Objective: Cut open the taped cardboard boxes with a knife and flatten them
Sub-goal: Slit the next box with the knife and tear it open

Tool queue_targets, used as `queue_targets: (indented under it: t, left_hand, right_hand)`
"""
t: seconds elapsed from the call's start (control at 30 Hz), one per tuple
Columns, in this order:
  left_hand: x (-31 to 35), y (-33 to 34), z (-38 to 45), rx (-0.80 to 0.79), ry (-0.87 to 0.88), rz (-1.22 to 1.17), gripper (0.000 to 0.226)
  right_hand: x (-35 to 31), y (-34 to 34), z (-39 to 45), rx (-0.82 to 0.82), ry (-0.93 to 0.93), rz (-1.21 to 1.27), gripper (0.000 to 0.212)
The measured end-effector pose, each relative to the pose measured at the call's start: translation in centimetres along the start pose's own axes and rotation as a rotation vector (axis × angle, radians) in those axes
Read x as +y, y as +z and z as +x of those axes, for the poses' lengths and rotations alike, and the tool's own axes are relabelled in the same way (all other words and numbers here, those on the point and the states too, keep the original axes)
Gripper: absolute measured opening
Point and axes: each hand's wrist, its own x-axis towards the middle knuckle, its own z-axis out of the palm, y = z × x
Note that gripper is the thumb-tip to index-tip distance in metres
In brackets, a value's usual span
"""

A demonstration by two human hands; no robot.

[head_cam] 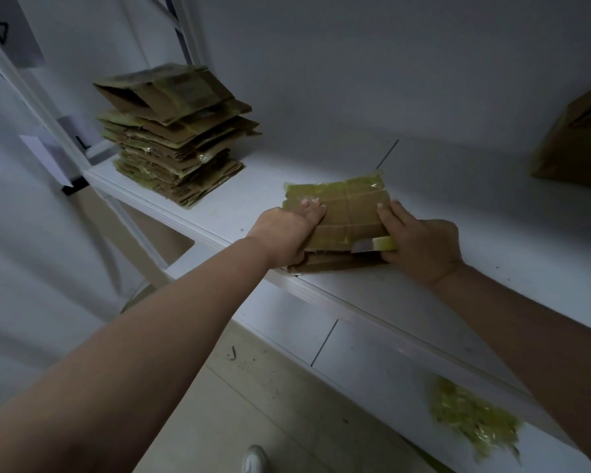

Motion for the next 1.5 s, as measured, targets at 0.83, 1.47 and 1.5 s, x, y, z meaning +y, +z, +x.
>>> queue_targets:
  t: [0.83, 1.47, 1.5]
  left_hand:
    - [1.5, 3.6, -0.8, 0.509, -0.311, -0.719, 0.054]
    - [-3.1, 2.0, -3.5, 0.119, 0.052, -0.63, 0.09]
    - [-3.6, 1.9, -3.9, 0.107, 0.076, -0.605, 0.091]
  right_hand:
    - [-2.5, -1.7, -0.1, -0.008, 0.504, 0.323, 0.078]
    - [-1.8, -3.2, -0.7, -0.142, 0.432, 0.582, 0.074]
    - [-1.7, -3.4, -0.7, -0.138, 0.401, 0.571, 0.073]
